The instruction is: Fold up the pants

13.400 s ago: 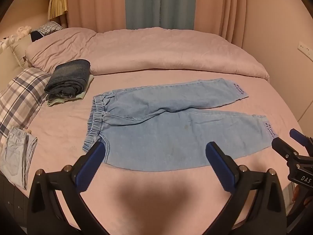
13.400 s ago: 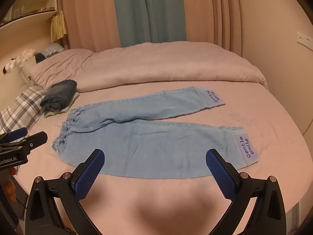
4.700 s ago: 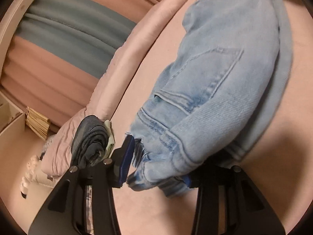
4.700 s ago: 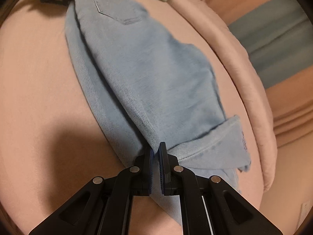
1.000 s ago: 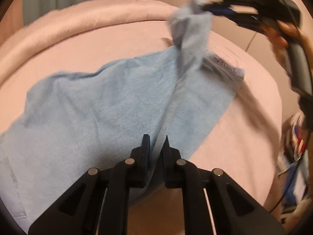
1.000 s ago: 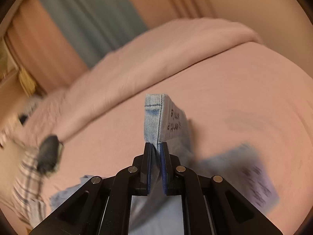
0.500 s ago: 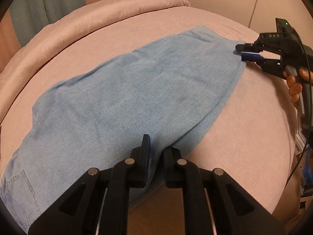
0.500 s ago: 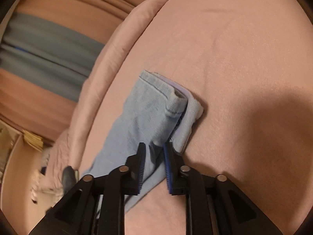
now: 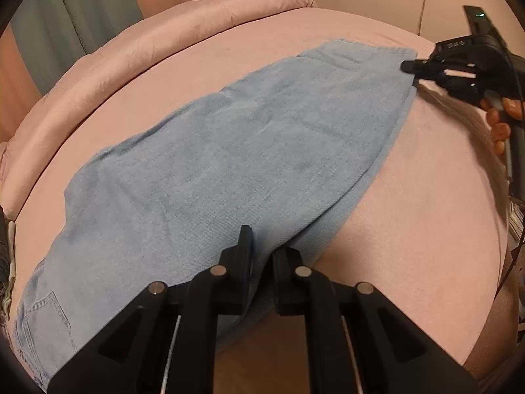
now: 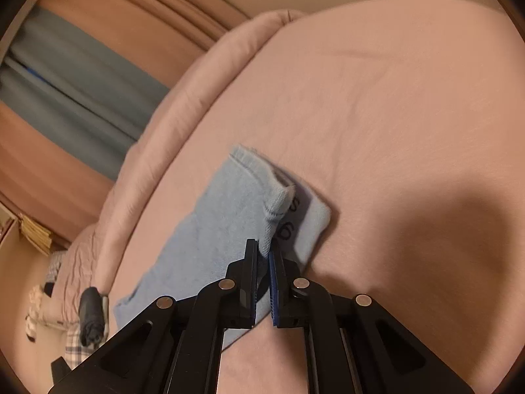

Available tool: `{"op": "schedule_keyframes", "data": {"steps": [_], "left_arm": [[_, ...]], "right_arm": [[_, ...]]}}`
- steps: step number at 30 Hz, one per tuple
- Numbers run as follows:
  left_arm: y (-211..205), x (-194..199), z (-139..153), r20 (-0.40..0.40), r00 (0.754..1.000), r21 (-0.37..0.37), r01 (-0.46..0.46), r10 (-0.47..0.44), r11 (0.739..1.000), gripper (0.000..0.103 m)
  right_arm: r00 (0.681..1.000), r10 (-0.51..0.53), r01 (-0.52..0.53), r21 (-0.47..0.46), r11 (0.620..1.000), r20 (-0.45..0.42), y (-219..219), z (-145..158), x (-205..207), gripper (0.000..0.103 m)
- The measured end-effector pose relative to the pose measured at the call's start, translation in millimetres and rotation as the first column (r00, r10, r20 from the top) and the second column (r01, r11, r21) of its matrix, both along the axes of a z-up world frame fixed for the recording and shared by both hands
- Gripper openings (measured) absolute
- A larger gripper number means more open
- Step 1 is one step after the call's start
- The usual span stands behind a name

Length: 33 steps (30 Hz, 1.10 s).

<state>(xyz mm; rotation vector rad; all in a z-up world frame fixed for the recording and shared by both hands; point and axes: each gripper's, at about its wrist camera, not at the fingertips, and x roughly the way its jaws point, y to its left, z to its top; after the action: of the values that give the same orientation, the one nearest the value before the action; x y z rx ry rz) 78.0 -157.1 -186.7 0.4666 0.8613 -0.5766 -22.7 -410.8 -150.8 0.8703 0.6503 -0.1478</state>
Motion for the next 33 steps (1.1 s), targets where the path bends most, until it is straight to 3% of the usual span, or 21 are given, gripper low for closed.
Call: {"op": "schedule_keyframes", "data": {"steps": [6, 11, 16, 24, 31, 33], "left_arm": [[-0.4, -1.5, -0.6, 0.000, 1.000, 0.001, -0.004, 0.004, 1.000, 0.009], [-0.4, -1.2, -0.9, -0.001, 1.000, 0.002, 0.002, -0.002, 1.000, 0.009], [0.3, 0.4, -0.4, -0.010, 1.000, -0.003, 0.003, -0.003, 1.000, 0.009], [4.2, 5.6, -0.2, -0.044, 0.999, -0.044, -0.016, 0.014, 0.999, 0.011], [5.7, 6.4, -1.0, -0.057, 0.998, -0.068, -0.013, 0.009, 0.998, 0.011], [6.2, 6.9, -1.0, -0.063, 0.998, -0.074, -0.012, 0.008, 0.997, 0.011]], "right_arm": [[0.998, -0.046, 0.045, -0.033, 0.998, -0.035, -9.4, -1.0, -10.4, 0.007], [0.999, -0.018, 0.018, -0.019, 1.000, -0.037, -13.2, -6.2, -7.6, 0.007], [0.999, -0.048, 0.050, 0.099, 0.994, -0.018, -25.0, -11.6, -7.2, 0.011], [0.993, -0.097, 0.108, 0.193, 0.975, -0.064, -33.7, -16.7, 5.7, 0.011], [0.992, -0.103, 0.117, 0.214, 0.970, -0.076, -34.2, -17.7, 7.1, 0.015], [0.992, -0.097, 0.109, 0.182, 0.977, -0.075, -31.5, -14.6, 9.9, 0.015]]}}
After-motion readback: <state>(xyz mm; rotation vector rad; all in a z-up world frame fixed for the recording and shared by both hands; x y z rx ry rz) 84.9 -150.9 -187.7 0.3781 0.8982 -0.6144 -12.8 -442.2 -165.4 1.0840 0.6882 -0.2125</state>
